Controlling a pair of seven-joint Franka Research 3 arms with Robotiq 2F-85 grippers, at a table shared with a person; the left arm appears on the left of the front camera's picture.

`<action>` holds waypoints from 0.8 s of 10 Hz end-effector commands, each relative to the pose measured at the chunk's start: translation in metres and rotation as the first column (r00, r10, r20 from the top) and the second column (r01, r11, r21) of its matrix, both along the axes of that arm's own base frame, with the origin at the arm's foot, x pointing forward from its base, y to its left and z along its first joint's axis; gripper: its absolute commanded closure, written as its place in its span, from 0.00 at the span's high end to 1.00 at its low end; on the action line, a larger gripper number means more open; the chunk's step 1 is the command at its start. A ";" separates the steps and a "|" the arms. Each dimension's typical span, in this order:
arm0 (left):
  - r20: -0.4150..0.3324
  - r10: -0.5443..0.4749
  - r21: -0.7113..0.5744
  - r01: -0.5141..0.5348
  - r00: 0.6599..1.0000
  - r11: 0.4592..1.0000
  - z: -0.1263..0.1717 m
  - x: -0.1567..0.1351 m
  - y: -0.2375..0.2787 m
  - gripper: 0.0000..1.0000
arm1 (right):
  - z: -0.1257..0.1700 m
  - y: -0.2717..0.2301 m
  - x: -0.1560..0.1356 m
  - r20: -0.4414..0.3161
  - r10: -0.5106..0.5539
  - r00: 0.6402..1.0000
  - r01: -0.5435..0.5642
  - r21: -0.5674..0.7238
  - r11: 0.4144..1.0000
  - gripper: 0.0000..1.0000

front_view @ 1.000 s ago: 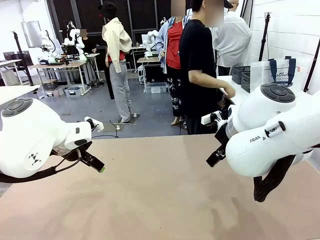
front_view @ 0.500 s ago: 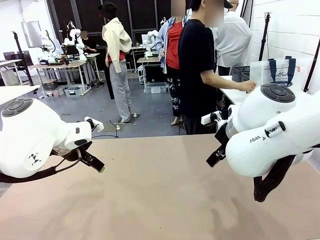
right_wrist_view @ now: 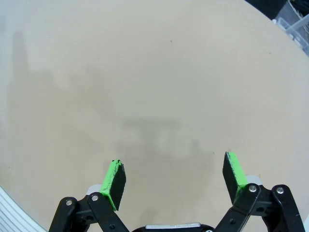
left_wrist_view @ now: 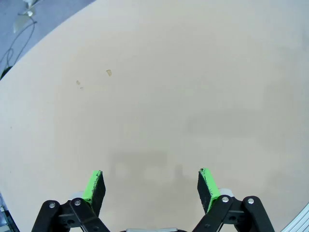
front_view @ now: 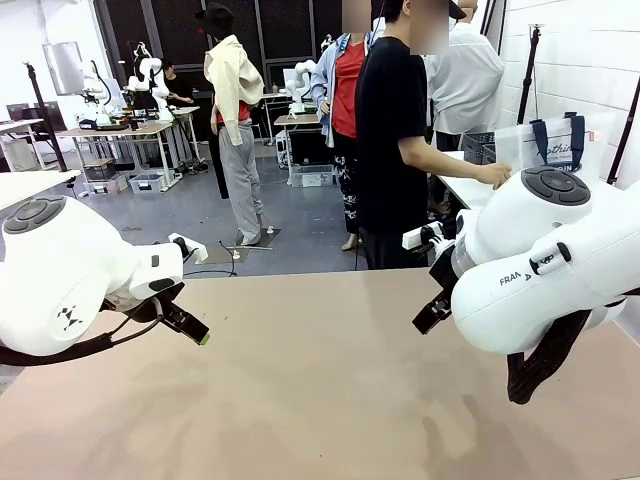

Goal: Transfer purchased items from the store into the shopping bag.
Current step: Open the Reusable shopping bag in the center of the table.

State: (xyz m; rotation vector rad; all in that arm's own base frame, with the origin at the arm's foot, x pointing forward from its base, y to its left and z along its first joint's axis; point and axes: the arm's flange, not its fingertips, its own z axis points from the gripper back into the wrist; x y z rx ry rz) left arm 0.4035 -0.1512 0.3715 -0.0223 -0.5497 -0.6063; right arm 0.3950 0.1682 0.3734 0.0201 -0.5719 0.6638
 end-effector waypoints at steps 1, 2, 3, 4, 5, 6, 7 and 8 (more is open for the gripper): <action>0.000 0.001 0.000 -0.001 1.000 1.000 0.000 0.000 0.000 1.00 | 0.000 0.000 0.000 0.000 0.000 1.000 0.000 0.000 1.000 1.00; 0.000 0.001 0.000 -0.001 1.000 1.000 0.000 0.000 0.000 1.00 | 0.000 0.000 0.000 0.000 0.000 1.000 0.000 0.000 1.000 1.00; 0.000 0.001 0.000 -0.001 1.000 1.000 0.000 0.000 0.000 1.00 | 0.000 0.000 0.000 0.000 0.000 1.000 0.000 0.000 1.000 1.00; 0.000 0.001 0.000 -0.001 1.000 1.000 0.000 0.000 0.000 1.00 | 0.000 0.000 0.000 0.000 0.000 1.000 0.000 0.000 1.000 1.00; 0.000 0.001 0.000 -0.001 1.000 1.000 0.000 0.000 0.000 1.00 | 0.000 0.000 0.000 0.000 0.000 1.000 0.000 0.000 1.000 1.00; 0.000 0.001 0.000 -0.001 1.000 1.000 0.000 0.000 0.000 1.00 | 0.000 0.000 0.000 0.000 0.000 1.000 0.000 0.000 1.000 1.00; 0.000 0.001 0.000 -0.001 1.000 1.000 0.000 0.000 0.000 1.00 | 0.000 0.000 0.000 0.000 0.000 1.000 0.000 0.000 1.000 1.00; 0.000 0.001 0.000 -0.001 1.000 1.000 0.000 0.000 0.000 1.00 | 0.000 0.000 0.000 0.000 0.000 1.000 0.000 0.000 1.000 1.00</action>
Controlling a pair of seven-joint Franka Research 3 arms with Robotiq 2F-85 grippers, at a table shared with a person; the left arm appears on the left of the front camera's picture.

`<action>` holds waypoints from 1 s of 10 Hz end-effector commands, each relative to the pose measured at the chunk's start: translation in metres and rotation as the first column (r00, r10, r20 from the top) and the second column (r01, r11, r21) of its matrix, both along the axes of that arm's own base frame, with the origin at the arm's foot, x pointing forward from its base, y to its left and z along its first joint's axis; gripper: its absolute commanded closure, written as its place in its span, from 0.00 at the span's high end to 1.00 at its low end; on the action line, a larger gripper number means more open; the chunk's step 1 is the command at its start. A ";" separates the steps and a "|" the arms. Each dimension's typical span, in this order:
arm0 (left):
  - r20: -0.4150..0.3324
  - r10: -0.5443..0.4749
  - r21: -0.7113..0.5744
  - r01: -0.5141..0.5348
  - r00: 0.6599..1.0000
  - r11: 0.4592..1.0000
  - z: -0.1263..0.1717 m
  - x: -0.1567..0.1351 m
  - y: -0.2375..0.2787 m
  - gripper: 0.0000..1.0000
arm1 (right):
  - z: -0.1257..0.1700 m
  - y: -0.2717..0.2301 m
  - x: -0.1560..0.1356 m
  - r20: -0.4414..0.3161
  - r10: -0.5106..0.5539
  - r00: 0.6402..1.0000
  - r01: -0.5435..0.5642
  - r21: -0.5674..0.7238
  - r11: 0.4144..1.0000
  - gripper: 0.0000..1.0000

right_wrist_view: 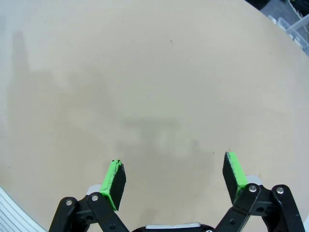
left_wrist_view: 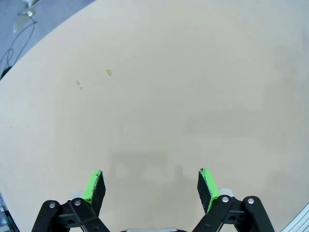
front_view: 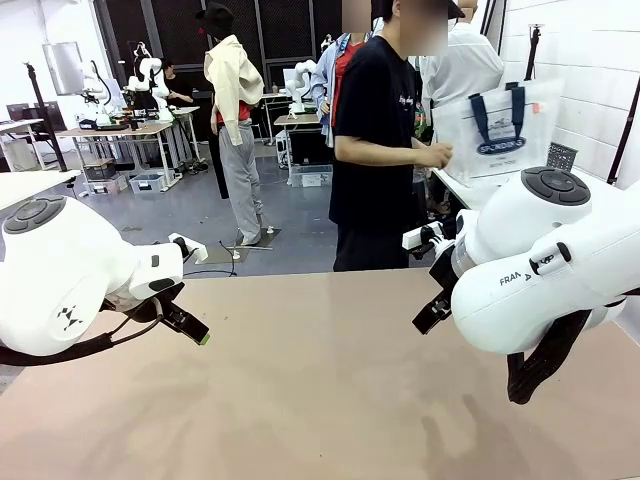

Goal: Transfer purchased items from the store into the shopping bag.
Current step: Open the Reusable shopping bag in the center of the table.

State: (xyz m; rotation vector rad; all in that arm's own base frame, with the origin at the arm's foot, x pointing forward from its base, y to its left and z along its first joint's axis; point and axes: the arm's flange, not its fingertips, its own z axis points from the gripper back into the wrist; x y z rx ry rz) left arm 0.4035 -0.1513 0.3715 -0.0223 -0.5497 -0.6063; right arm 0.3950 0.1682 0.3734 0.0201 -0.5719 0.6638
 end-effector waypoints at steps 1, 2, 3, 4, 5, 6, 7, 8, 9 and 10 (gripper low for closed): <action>0.000 0.001 0.000 -0.001 1.000 1.000 0.000 0.000 0.001 1.00 | 0.000 0.000 0.000 0.000 0.000 1.000 0.000 0.000 1.000 1.00; 0.000 0.001 0.000 -0.001 1.000 1.000 0.000 0.000 0.001 1.00 | 0.000 0.000 0.000 0.000 0.000 1.000 0.000 0.000 1.000 1.00; 0.000 0.001 0.000 -0.001 1.000 1.000 0.000 0.000 0.001 1.00 | 0.000 0.000 0.000 0.000 0.000 1.000 0.000 0.000 1.000 1.00; 0.000 0.001 0.000 -0.001 1.000 1.000 0.000 0.000 0.001 1.00 | 0.000 0.000 0.000 0.000 0.000 1.000 0.000 0.000 1.000 1.00; 0.000 0.001 0.000 -0.001 1.000 1.000 0.000 0.000 0.001 1.00 | 0.000 0.000 0.000 0.000 0.000 1.000 0.000 0.000 1.000 1.00; 0.000 0.001 0.000 -0.001 1.000 1.000 0.000 0.000 0.001 1.00 | 0.000 0.000 0.000 0.000 0.000 1.000 0.000 0.000 1.000 1.00; 0.000 0.001 0.000 -0.001 1.000 1.000 0.000 0.000 0.001 1.00 | 0.000 0.000 0.000 0.000 0.000 1.000 0.000 0.000 1.000 1.00; 0.000 0.001 0.000 -0.001 1.000 1.000 0.000 0.000 0.001 1.00 | 0.000 0.000 0.000 0.000 0.000 1.000 0.000 0.000 1.000 1.00; 0.000 0.001 0.000 -0.001 1.000 1.000 0.000 0.000 0.001 1.00 | 0.000 0.000 0.000 0.000 0.000 1.000 0.000 0.000 1.000 1.00; 0.000 0.001 0.000 -0.001 1.000 1.000 0.000 0.000 0.001 1.00 | 0.000 0.000 0.000 0.000 0.000 1.000 0.000 0.000 1.000 1.00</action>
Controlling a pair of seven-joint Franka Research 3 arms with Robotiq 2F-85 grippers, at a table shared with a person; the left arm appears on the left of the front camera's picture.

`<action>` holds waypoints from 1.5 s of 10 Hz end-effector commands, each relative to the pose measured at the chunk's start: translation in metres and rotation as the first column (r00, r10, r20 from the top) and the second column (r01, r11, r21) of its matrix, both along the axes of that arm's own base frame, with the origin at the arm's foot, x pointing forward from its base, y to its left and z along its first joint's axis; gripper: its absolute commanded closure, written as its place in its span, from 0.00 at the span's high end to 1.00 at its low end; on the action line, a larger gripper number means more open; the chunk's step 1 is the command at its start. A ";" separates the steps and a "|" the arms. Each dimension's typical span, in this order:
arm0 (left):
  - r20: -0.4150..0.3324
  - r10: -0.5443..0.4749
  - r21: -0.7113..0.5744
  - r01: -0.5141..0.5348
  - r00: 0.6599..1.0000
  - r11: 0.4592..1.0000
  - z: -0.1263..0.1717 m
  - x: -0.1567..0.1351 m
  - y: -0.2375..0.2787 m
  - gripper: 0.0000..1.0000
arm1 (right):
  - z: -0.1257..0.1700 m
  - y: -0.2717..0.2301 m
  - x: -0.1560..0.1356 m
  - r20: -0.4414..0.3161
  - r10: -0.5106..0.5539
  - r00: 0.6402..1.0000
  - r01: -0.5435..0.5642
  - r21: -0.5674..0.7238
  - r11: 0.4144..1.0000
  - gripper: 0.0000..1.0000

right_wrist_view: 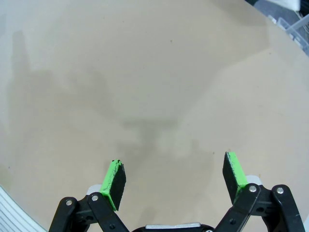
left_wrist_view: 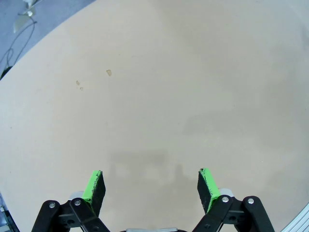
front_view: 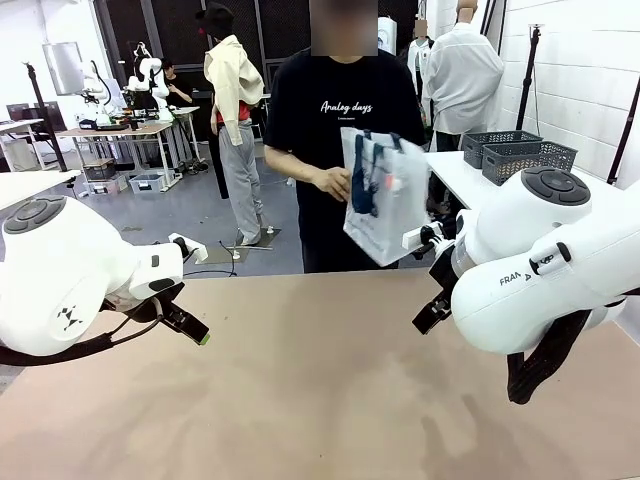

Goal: Transfer purchased items from the store into the shopping bag.
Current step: Open the Reusable shopping bag in the center of the table.

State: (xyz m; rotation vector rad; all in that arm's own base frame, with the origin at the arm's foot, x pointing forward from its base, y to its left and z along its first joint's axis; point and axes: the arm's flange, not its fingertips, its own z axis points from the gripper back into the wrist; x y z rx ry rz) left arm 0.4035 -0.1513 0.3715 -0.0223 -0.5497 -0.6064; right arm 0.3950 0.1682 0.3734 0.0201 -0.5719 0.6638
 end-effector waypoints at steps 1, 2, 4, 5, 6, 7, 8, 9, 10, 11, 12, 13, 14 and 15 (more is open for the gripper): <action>0.000 0.001 0.000 -0.001 1.000 1.000 0.000 0.000 0.001 1.00 | 0.000 0.000 0.000 0.000 0.000 1.000 0.000 0.000 1.000 1.00; 0.000 0.001 0.000 -0.001 1.000 1.000 0.000 0.000 0.001 1.00 | 0.000 0.000 0.000 0.000 0.000 1.000 0.000 0.000 1.000 1.00; 0.000 0.001 0.000 -0.001 1.000 1.000 0.000 0.000 0.001 1.00 | 0.000 0.000 0.000 0.000 0.000 1.000 0.000 0.000 1.000 1.00; 0.000 0.001 0.000 -0.001 1.000 1.000 0.000 0.000 0.001 1.00 | 0.000 0.000 0.000 0.000 0.000 1.000 0.000 0.000 1.000 1.00; 0.000 0.001 0.000 -0.001 1.000 1.000 0.000 0.000 0.001 1.00 | 0.000 0.000 0.000 0.000 0.000 1.000 0.000 0.000 1.000 1.00; 0.000 0.001 0.000 -0.001 1.000 1.000 0.000 0.000 0.001 1.00 | 0.000 0.000 0.000 0.000 0.000 1.000 0.000 0.000 1.000 1.00; 0.000 0.001 0.000 -0.001 1.000 1.000 0.000 0.000 0.001 1.00 | 0.000 0.000 0.000 0.000 0.000 1.000 0.000 0.000 1.000 1.00; 0.000 0.001 0.000 -0.001 1.000 1.000 0.000 0.000 0.001 1.00 | 0.000 0.000 0.000 0.000 0.000 1.000 0.000 0.000 1.000 1.00; 0.000 0.001 0.000 -0.001 1.000 1.000 0.000 0.000 0.001 1.00 | 0.000 0.000 0.000 0.000 0.000 1.000 0.000 0.000 1.000 1.00; 0.000 0.001 0.000 -0.001 1.000 1.000 0.000 0.000 0.001 1.00 | 0.000 0.000 0.000 0.000 0.000 1.000 0.000 0.000 1.000 1.00; 0.000 0.001 0.000 -0.001 1.000 1.000 0.000 0.000 0.001 1.00 | 0.000 0.000 0.000 0.000 0.000 1.000 0.000 0.000 1.000 1.00; 0.000 0.001 0.000 -0.001 1.000 1.000 0.000 0.000 0.001 1.00 | 0.000 0.000 0.000 0.000 0.000 1.000 0.000 0.000 1.000 1.00; 0.000 0.001 0.000 -0.001 1.000 1.000 0.000 0.000 0.001 1.00 | 0.000 0.000 0.000 0.000 0.000 1.000 0.000 0.000 1.000 1.00; 0.000 0.001 0.000 -0.001 1.000 1.000 0.000 0.000 0.001 1.00 | 0.000 0.000 0.000 0.000 0.000 1.000 0.000 0.000 1.000 1.00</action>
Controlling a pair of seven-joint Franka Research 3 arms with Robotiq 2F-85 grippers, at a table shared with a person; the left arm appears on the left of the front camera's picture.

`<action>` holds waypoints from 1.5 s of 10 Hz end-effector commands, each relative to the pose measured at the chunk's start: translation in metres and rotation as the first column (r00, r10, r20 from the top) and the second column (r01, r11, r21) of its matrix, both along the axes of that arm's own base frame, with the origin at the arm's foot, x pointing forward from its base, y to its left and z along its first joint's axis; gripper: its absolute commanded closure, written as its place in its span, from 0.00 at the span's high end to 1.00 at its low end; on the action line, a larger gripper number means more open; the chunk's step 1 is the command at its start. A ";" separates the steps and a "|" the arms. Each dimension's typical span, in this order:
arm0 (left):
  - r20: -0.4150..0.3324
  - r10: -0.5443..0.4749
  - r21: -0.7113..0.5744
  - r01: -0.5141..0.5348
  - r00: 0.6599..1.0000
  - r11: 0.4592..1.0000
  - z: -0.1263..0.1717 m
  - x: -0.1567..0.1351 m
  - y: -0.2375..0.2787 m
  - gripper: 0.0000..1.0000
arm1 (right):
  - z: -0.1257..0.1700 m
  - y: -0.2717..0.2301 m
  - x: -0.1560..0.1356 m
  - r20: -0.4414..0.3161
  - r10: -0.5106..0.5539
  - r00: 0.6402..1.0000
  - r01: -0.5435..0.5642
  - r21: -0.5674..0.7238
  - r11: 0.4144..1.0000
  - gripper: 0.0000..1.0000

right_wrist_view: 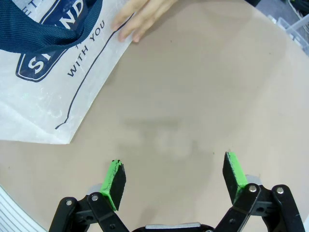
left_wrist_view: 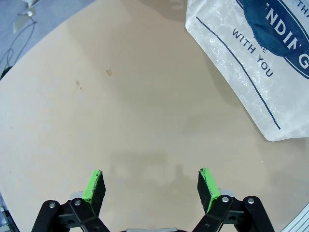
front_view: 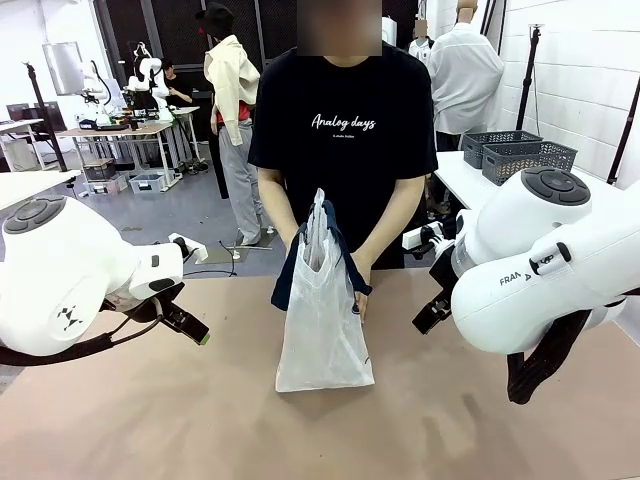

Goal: Transfer purchased items from the store into the shopping bag.
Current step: Open the Reusable shopping bag in the center of the table.

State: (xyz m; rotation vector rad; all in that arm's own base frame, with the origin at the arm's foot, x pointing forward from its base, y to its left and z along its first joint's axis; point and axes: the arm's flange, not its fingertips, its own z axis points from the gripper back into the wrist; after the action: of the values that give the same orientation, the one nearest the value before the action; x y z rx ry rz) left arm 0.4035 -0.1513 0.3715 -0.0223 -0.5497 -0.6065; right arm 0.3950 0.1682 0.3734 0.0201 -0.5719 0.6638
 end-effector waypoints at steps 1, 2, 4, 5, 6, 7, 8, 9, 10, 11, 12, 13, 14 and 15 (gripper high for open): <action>0.000 0.000 0.000 0.000 1.000 1.000 0.000 0.000 0.000 1.00 | 0.000 0.000 0.000 0.000 0.000 1.000 0.000 0.000 1.000 1.00; -0.028 -0.013 -0.014 0.013 1.000 1.000 0.009 -0.004 -0.007 1.00 | 0.006 0.003 0.000 -0.026 0.023 0.999 -0.022 0.036 0.999 1.00; -0.131 -0.003 -0.056 -0.005 0.991 0.998 0.036 -0.010 -0.018 1.00 | 0.026 0.007 -0.003 -0.077 0.042 0.996 -0.036 0.080 0.996 1.00; -0.174 -0.007 -0.084 -0.008 0.985 0.996 0.049 -0.012 -0.022 1.00 | 0.037 0.008 -0.003 -0.096 0.058 0.994 -0.048 0.099 0.994 1.00; -0.187 -0.019 -0.106 -0.001 0.982 0.994 0.061 -0.010 -0.026 1.00 | 0.049 0.006 -0.003 -0.097 0.056 0.994 -0.045 0.116 0.992 1.00; -0.193 -0.008 -0.120 -0.015 0.981 0.993 0.075 -0.007 -0.033 1.00 | 0.063 0.006 -0.003 -0.103 0.041 0.994 -0.030 0.110 0.994 1.00; -0.187 0.023 -0.126 -0.047 0.982 0.991 0.097 -0.003 -0.045 1.00 | 0.085 0.012 -0.006 -0.121 0.035 0.992 -0.026 0.079 0.997 1.00; -0.176 0.025 -0.131 -0.049 0.984 0.990 0.116 0.002 -0.059 1.00 | 0.110 0.017 -0.007 -0.132 0.029 0.991 -0.021 0.062 0.998 1.00; -0.168 0.024 -0.141 -0.048 0.986 0.989 0.133 0.010 -0.072 1.00 | 0.140 0.023 -0.002 -0.128 -0.004 0.992 0.009 0.039 0.999 1.00; -0.146 0.015 -0.179 -0.041 0.989 0.983 0.146 0.019 -0.084 1.00 | 0.170 0.026 0.006 -0.110 -0.028 0.994 0.032 0.030 0.999 1.00; -0.148 0.009 -0.185 -0.037 0.989 0.982 0.155 0.026 -0.097 1.00 | 0.195 0.029 0.016 -0.108 -0.022 0.994 0.026 0.037 0.999 1.00; -0.153 0.015 -0.187 -0.044 0.988 0.981 0.162 0.029 -0.113 1.00 | 0.216 0.035 0.028 -0.106 -0.031 0.994 0.036 0.042 0.998 1.00; -0.167 0.016 -0.193 -0.049 0.986 0.980 0.168 0.032 -0.124 1.00 | 0.231 0.044 0.039 -0.096 -0.036 0.995 0.041 0.047 0.998 1.00; -0.153 -0.016 -0.214 -0.017 0.988 0.977 0.174 0.034 -0.133 1.00 | 0.243 0.051 0.048 -0.084 -0.030 0.996 0.033 0.042 0.999 1.00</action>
State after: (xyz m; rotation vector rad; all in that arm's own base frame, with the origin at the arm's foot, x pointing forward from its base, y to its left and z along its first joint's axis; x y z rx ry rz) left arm 0.4317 -0.2807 0.5406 -0.2445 -0.4755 -0.5455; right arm 0.4266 0.2087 0.6154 0.1039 -0.5238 0.6291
